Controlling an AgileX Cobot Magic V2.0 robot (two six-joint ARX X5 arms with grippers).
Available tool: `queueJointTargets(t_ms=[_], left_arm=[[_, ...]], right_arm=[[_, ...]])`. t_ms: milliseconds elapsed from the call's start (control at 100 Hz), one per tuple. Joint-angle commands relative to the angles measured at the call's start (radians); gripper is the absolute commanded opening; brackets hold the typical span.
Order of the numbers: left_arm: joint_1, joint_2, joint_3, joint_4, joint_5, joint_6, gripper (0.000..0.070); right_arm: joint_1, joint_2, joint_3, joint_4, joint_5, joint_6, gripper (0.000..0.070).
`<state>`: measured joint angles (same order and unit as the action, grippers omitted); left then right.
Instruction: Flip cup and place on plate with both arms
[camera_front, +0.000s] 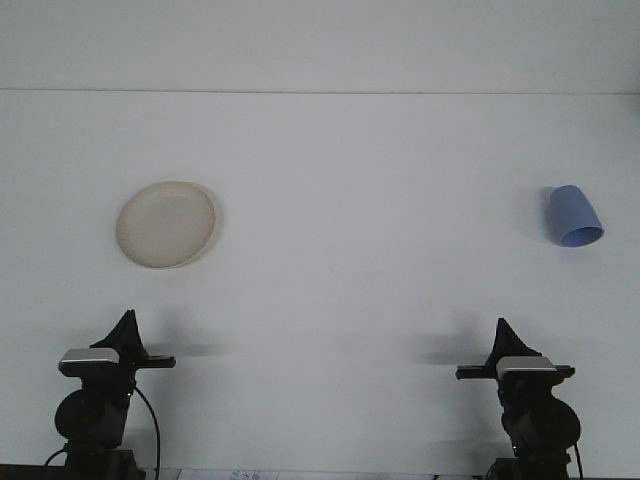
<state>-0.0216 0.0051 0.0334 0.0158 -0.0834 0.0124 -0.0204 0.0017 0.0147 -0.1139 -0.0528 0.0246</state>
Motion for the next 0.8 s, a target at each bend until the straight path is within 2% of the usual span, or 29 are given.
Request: queueJointTargets(t_ms=[0, 790], left_arm=[[0.002, -0.002, -0.019, 0.013, -0.005, -0.002, 0.0016], [0.002, -0.002, -0.019, 0.013, -0.005, -0.002, 0.0016]], right_arm=[[0.0, -0.001, -0.002, 0.013, 0.0, 0.013, 0.0007], [0.0, -0.001, -0.002, 0.021, -0.002, 0.009, 0.0007]])
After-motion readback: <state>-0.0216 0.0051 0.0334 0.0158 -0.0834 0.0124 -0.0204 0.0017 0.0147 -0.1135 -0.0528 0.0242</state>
